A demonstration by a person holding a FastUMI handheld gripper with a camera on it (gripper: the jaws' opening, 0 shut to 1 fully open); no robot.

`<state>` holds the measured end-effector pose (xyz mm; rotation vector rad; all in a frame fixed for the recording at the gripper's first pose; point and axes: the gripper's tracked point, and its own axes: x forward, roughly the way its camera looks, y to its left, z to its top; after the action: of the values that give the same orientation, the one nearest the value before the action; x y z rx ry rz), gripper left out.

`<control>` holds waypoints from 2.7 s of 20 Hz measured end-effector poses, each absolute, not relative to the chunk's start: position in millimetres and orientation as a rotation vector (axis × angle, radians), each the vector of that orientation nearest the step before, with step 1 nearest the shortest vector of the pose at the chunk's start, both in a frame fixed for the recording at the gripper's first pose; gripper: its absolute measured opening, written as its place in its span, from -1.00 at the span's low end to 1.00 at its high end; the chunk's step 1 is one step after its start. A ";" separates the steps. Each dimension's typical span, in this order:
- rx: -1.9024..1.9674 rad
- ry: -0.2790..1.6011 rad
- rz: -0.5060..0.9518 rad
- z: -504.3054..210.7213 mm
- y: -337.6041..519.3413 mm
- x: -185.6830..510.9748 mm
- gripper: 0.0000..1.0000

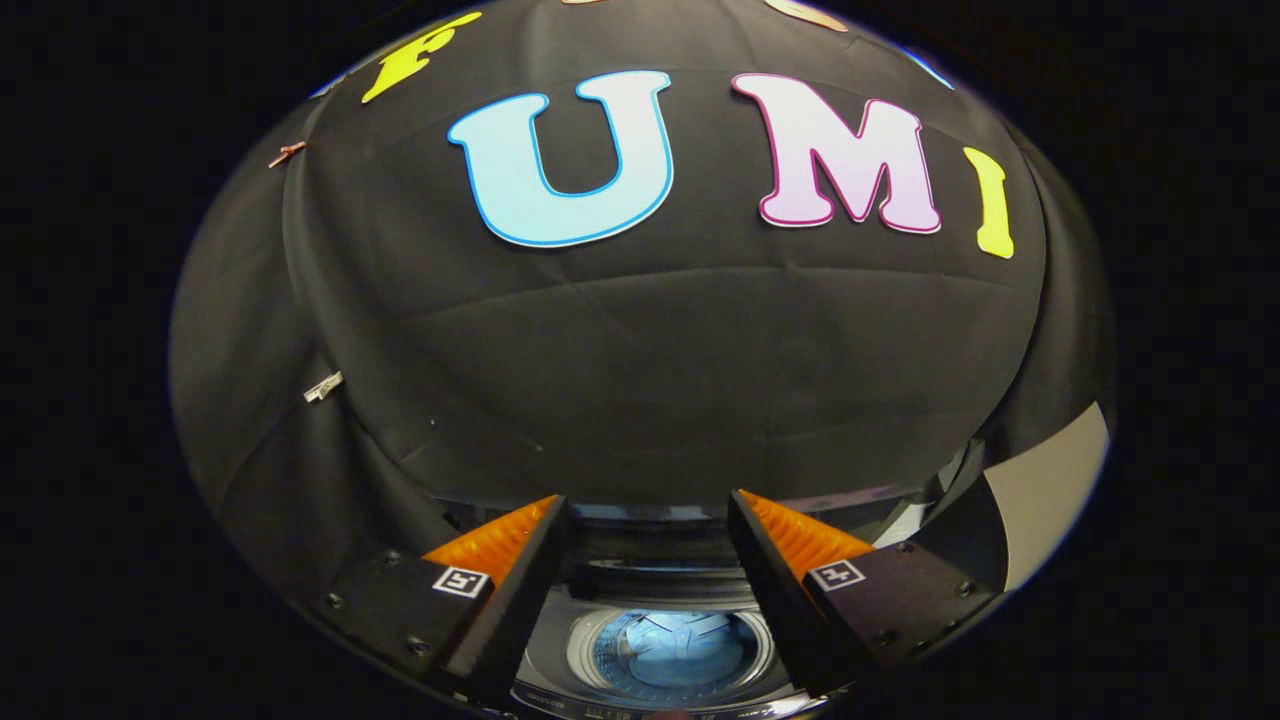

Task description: Put the clothes into the washing machine and then close the washing machine lid.

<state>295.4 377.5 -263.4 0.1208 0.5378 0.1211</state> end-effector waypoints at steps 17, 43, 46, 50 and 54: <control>0.066 0.483 0.051 -292.6 379.3 308.4 1.00; 0.048 0.404 0.079 -304.6 379.2 207.3 1.00; 0.054 0.390 0.082 -306.1 377.8 201.0 1.00; 0.045 0.405 0.094 -311.4 378.3 192.9 1.00; 0.061 0.427 0.093 -324.3 375.8 183.2 1.00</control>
<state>183.2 375.8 -324.3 0.0614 0.4270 0.0930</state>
